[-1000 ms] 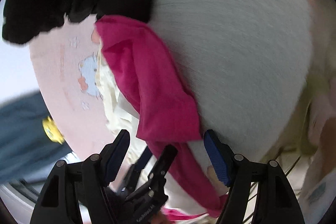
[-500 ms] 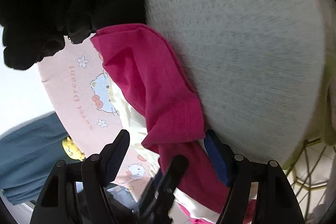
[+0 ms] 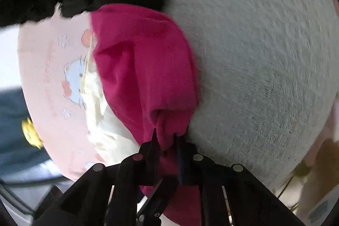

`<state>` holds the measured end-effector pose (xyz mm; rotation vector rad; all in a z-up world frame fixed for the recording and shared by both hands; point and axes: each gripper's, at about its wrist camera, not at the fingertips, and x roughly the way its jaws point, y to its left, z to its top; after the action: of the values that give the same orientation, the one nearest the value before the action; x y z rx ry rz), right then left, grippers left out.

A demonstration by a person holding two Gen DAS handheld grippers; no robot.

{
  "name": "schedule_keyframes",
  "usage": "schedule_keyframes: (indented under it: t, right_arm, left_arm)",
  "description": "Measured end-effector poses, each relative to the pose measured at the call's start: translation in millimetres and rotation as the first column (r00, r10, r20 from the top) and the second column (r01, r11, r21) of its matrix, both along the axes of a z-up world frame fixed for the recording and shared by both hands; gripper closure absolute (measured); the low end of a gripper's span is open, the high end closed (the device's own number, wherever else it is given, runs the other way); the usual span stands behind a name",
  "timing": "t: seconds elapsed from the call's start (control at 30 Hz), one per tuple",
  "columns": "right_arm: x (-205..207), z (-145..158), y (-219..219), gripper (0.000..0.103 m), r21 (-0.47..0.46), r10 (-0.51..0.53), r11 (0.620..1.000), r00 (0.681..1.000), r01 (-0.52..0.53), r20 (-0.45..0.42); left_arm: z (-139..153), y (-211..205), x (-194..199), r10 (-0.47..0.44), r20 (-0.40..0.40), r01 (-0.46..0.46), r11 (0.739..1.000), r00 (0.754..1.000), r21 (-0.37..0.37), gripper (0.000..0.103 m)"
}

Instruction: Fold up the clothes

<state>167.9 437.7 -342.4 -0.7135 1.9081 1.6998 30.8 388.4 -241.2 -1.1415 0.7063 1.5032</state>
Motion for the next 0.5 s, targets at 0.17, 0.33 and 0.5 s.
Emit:
schedule_keyframes:
  t: [0.17, 0.33, 0.5]
  right_arm:
    - [-1.6, 39.4, -5.9, 0.093, 0.239, 0.077, 0.965, 0.985, -0.112, 0.152]
    - [29.0, 64.0, 0.6, 0.094, 0.364, 0.008, 0.926, 0.967, -0.103, 0.255]
    - [84.3, 63.0, 20.6, 0.096, 0.351, -0.106, 0.936, 0.961, 0.011, 0.254]
  left_arm:
    - [13.3, 1.4, 16.7, -0.026, -0.047, 0.028, 0.999, 0.999, 0.028, 0.092]
    - [19.8, 10.6, 43.5, -0.072, -0.06, 0.075, 0.996, 0.996, 0.038, 0.093]
    - [15.8, 28.7, 75.3, -0.114, -0.075, 0.116, 0.993, 0.991, 0.022, 0.093]
